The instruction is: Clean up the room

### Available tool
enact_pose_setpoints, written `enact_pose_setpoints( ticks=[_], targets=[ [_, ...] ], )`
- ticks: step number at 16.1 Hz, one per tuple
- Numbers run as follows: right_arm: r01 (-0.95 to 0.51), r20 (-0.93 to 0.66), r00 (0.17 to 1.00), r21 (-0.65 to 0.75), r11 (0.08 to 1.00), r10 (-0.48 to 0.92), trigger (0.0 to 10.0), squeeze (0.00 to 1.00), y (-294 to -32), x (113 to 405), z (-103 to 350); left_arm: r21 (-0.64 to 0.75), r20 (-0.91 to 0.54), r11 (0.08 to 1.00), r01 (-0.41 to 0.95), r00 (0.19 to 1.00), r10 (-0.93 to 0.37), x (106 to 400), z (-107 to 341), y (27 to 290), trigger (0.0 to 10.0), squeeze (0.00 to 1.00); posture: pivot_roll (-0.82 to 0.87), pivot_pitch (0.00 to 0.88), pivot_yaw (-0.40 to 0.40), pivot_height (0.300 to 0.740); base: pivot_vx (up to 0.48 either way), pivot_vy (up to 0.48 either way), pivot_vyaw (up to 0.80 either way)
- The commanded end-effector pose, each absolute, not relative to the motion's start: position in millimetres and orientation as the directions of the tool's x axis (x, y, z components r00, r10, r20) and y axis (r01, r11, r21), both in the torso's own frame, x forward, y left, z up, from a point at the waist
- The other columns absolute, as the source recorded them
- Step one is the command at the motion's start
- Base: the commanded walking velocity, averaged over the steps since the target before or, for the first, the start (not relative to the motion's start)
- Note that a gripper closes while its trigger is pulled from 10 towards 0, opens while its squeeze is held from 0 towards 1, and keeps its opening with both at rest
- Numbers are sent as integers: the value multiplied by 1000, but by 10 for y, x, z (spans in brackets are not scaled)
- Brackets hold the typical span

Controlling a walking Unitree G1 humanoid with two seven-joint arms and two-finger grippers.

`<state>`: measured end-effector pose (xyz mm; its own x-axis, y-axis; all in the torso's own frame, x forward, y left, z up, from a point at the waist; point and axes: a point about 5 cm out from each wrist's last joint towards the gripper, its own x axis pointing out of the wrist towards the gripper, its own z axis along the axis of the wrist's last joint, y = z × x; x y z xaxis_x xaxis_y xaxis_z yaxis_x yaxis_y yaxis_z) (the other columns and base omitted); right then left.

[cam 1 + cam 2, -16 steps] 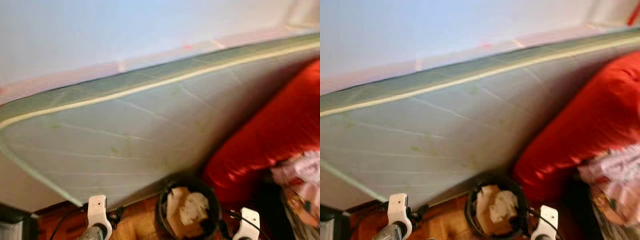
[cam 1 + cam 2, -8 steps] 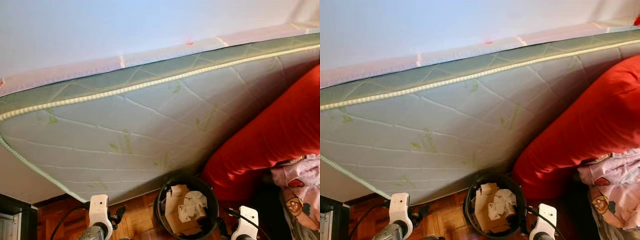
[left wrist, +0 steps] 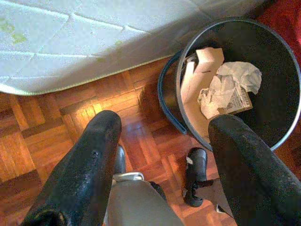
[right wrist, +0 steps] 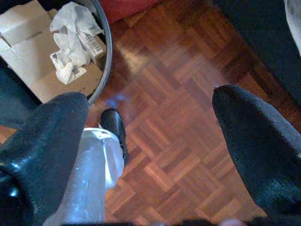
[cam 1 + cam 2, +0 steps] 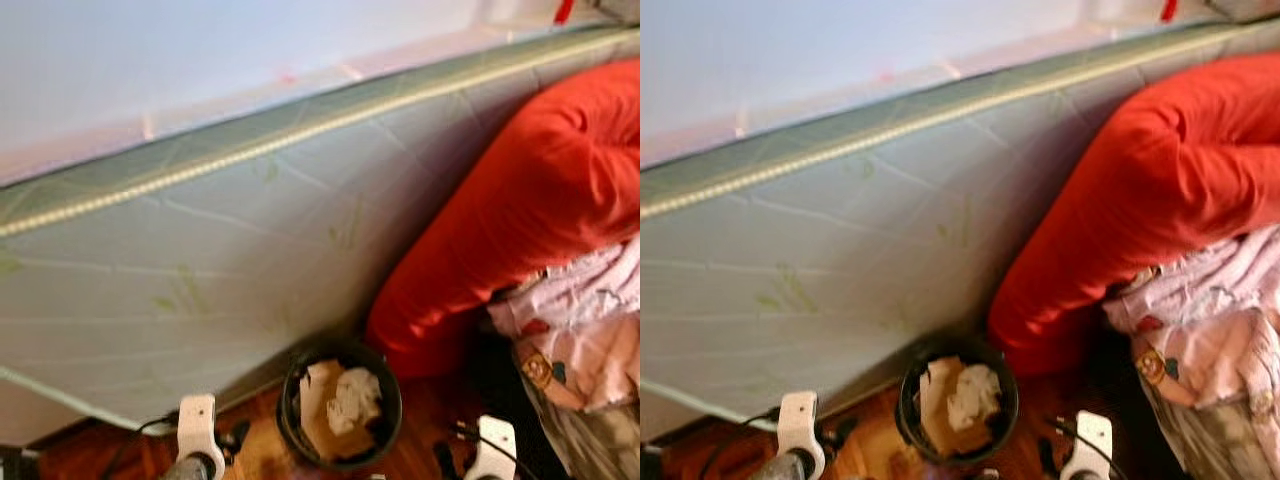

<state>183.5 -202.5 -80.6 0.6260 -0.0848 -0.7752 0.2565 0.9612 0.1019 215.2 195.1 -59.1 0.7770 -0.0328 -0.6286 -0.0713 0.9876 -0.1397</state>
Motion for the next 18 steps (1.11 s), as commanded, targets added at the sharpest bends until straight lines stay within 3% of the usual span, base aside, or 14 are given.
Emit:
enact_pose_setpoints(
  ticks=[1,12,18],
  targets=[
    [254,-791,607,97,962,-80,10000,0,-1997,1760,-847,-133,-671,987,-85,741,-27,2020,-675,1962,10000,0,59,176,-42,740,0,0,0],
    [226,-778,625,105,969,-61,10000,0,-1943,1792,-835,-146,-686,981,-130,728,-6,1937,-720,1974,10000,0,56,142,-44,740,0,0,0],
    [214,-788,613,96,972,-57,10000,0,-1975,1723,-861,-149,-683,980,-131,730,-7,1928,-724,1960,10000,0,53,135,-47,740,-291,0,0]
  ],
)
